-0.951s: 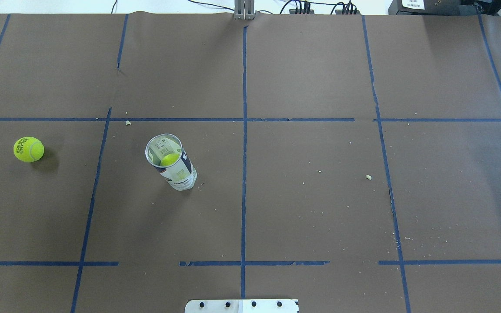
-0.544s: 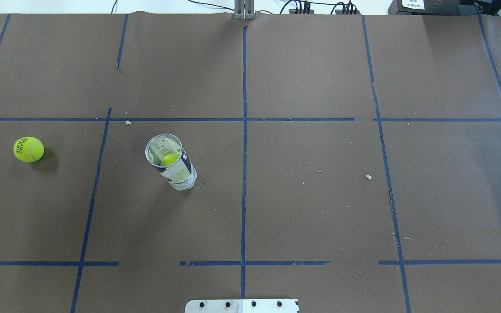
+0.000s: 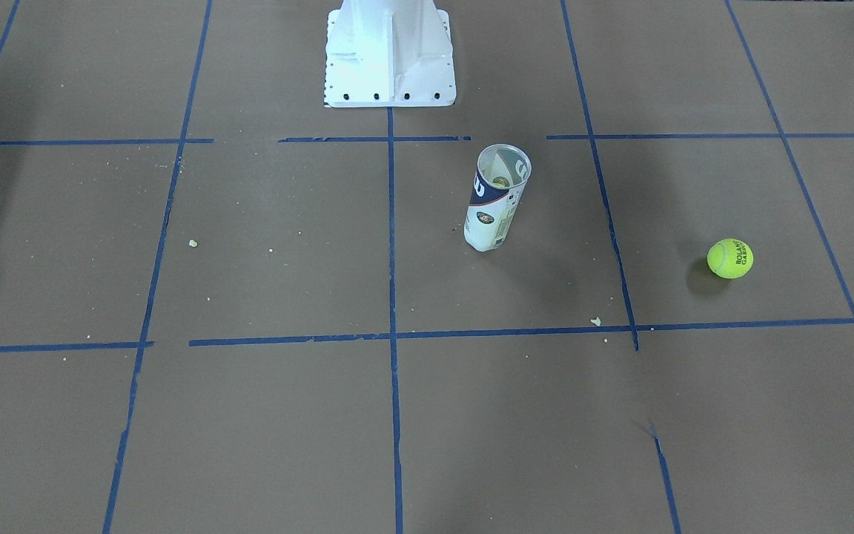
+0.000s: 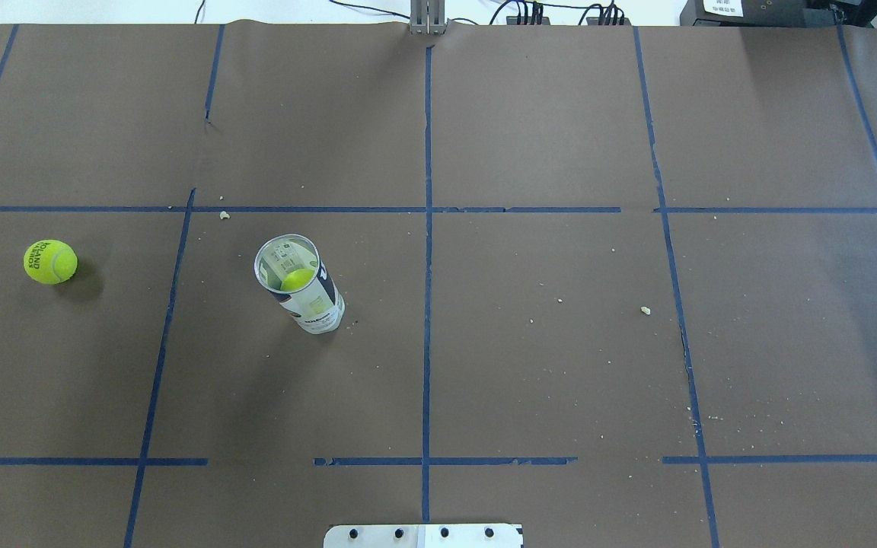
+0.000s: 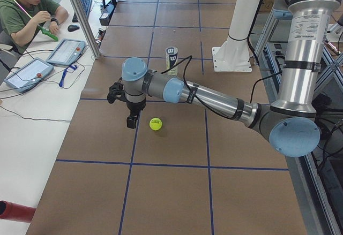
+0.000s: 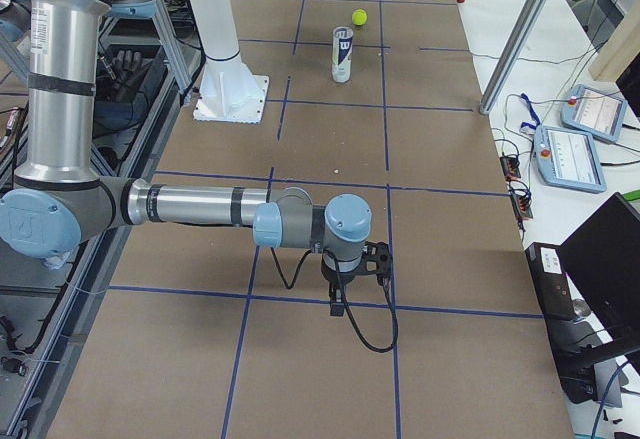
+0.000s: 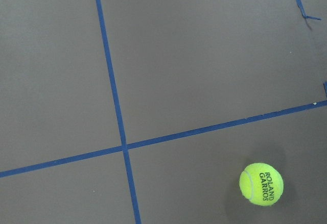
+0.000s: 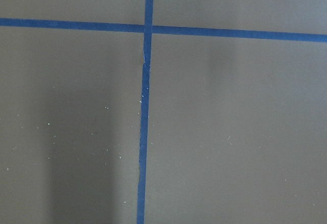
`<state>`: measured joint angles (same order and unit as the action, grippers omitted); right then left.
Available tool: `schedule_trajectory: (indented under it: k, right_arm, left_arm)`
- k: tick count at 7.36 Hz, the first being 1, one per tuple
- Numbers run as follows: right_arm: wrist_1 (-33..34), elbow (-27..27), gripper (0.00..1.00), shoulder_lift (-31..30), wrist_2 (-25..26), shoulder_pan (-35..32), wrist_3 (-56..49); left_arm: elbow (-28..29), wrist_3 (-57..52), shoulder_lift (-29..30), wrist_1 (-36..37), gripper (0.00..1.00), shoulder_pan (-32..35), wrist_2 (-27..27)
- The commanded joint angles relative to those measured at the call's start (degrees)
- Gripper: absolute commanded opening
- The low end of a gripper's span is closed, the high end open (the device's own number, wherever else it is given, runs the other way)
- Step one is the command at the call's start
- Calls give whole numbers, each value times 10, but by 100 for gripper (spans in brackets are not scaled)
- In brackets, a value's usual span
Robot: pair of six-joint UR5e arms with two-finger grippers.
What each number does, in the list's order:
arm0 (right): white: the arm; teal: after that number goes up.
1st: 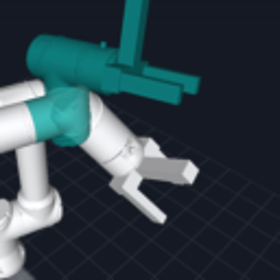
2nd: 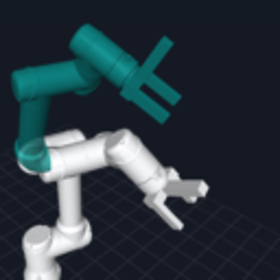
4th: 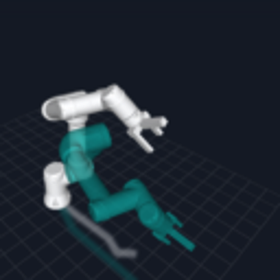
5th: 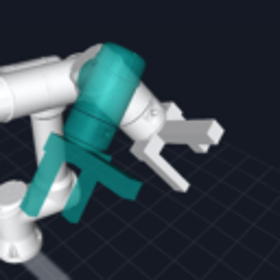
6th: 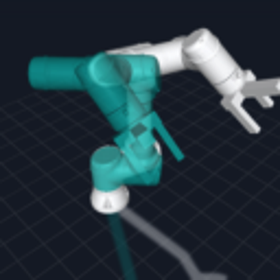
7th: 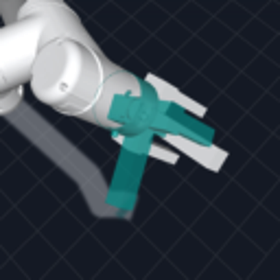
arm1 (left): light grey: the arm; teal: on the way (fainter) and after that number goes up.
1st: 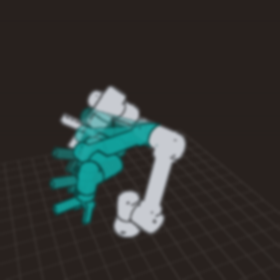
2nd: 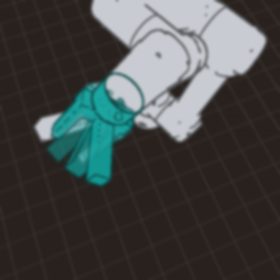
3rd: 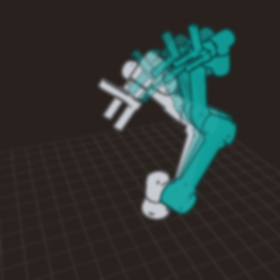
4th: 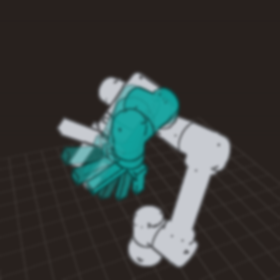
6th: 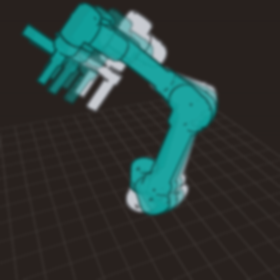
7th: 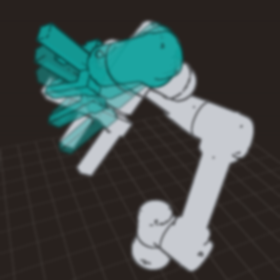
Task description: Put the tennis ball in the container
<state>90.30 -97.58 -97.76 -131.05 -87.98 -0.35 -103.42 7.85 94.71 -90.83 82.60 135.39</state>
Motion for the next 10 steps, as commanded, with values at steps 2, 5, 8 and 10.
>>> schedule_trajectory:
  k: [2, 5, 8, 10]
  right_arm:
    - [1, 0, 100, -1, 0, 0, 0]
    - [1, 0, 100, 0, 0, 0, 0]
    - [1, 0, 100, 0, 0, 0, 0]
    - [0, 0, 100, -1, 0, 0, 0]
  left_arm:
    - [7, 201, -10, -130, 100, -97, -5]
    - [34, 285, -41, -237, 100, -154, -72]
    - [45, 343, -45, -274, 100, -205, -109]
    - [72, 352, -46, -310, 100, -214, -109]
